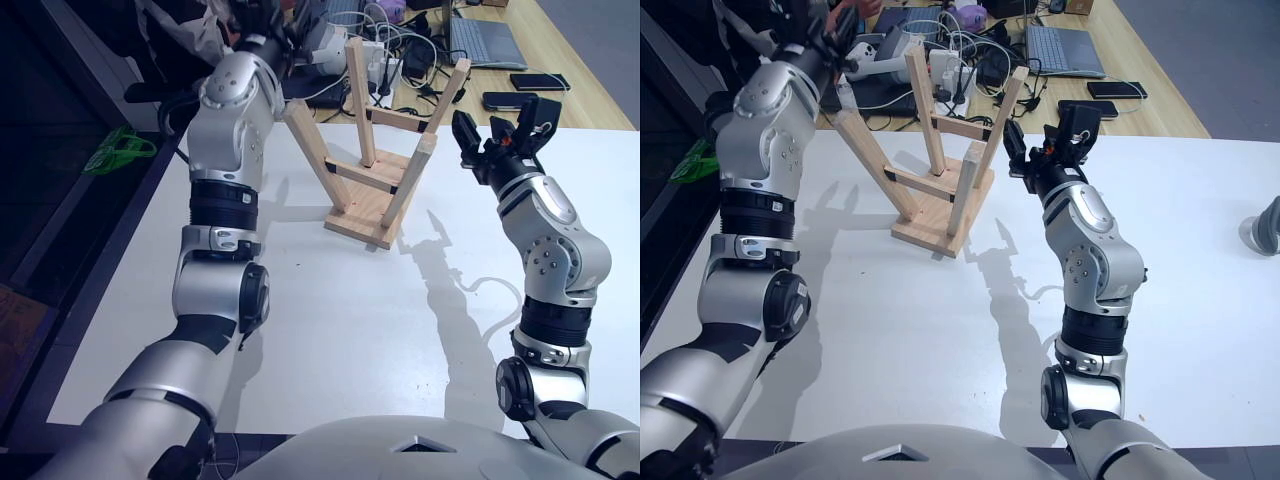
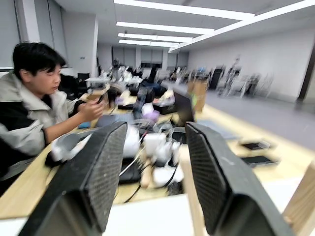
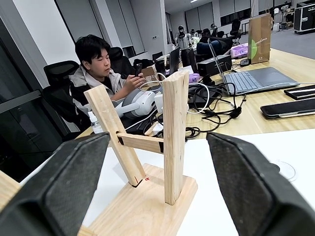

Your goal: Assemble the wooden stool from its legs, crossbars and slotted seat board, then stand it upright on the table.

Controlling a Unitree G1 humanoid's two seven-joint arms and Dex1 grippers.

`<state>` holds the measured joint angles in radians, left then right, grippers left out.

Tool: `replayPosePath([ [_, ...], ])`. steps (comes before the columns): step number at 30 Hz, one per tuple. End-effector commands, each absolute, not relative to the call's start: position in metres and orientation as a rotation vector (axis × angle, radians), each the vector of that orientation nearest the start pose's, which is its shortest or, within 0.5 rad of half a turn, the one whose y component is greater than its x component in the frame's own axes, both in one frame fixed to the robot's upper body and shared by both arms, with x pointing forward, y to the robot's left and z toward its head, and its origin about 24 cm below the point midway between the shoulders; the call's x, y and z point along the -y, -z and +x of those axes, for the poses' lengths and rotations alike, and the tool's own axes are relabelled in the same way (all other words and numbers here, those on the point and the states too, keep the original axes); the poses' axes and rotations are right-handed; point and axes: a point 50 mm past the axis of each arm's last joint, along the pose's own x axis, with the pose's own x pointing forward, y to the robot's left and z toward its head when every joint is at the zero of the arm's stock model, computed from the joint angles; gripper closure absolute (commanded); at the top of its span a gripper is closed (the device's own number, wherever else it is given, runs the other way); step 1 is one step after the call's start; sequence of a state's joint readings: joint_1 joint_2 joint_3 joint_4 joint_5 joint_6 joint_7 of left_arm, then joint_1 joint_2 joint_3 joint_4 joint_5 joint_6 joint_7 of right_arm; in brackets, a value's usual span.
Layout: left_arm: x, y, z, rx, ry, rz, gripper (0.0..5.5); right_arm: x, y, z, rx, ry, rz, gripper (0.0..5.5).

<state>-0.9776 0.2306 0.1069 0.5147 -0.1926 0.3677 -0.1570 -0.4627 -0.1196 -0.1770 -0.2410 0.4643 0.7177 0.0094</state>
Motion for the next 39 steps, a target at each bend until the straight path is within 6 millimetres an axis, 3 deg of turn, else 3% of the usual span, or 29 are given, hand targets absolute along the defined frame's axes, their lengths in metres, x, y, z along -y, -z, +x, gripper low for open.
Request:
replayPosePath([
  [1,-0.127,-0.194,0.391,0.012,0.312,-0.116,3.31,0.148,-0.167,0.310,-0.001,-0.232,0.290,1.82],
  [4,-0.116,-0.190,0.387,0.001,0.352,-0.148,3.31,0.147,-0.166,0.310,-0.006,-0.236,0.288,1.82],
  [6,-0.122,-0.202,0.386,0.053,0.325,-0.173,3.31,0.147,-0.166,0.309,-0.005,-0.234,0.287,1.82],
  [8,-0.138,-0.230,0.383,0.145,0.281,-0.195,3.31,0.147,-0.166,0.309,-0.001,-0.232,0.289,1.82],
  [13,-0.165,-0.332,0.343,0.455,0.277,-0.163,3.31,0.150,-0.168,0.307,0.008,-0.225,0.292,1.82],
  [15,-0.171,-0.347,0.336,0.487,0.283,-0.177,3.31,0.151,-0.168,0.306,0.007,-0.221,0.292,1.82],
  [18,-0.169,-0.315,0.345,0.359,0.270,-0.166,3.31,0.150,-0.169,0.307,0.006,-0.228,0.290,1.82],
  [24,-0.147,-0.184,0.355,-0.133,0.299,-0.100,3.31,0.149,-0.170,0.307,0.000,-0.237,0.287,1.82],
  [27,-0.138,-0.160,0.355,-0.222,0.328,-0.054,3.31,0.149,-0.170,0.306,-0.005,-0.239,0.286,1.82],
  [30,-0.136,-0.163,0.355,-0.205,0.329,-0.048,3.31,0.149,-0.169,0.306,-0.008,-0.239,0.285,1.82],
  [32,-0.139,-0.177,0.356,-0.156,0.321,-0.069,3.31,0.149,-0.169,0.305,-0.009,-0.237,0.286,1.82],
  [33,-0.141,-0.194,0.355,-0.091,0.316,-0.090,3.31,0.150,-0.169,0.305,-0.008,-0.236,0.286,1.82],
  [35,-0.146,-0.264,0.348,0.182,0.338,-0.163,3.31,0.151,-0.170,0.306,-0.003,-0.229,0.288,1.82],
  [37,-0.150,-0.319,0.332,0.400,0.370,-0.203,3.31,0.152,-0.171,0.306,0.000,-0.226,0.290,1.82],
  [39,-0.152,-0.348,0.322,0.511,0.401,-0.231,3.31,0.152,-0.171,0.307,0.002,-0.227,0.292,1.82],
])
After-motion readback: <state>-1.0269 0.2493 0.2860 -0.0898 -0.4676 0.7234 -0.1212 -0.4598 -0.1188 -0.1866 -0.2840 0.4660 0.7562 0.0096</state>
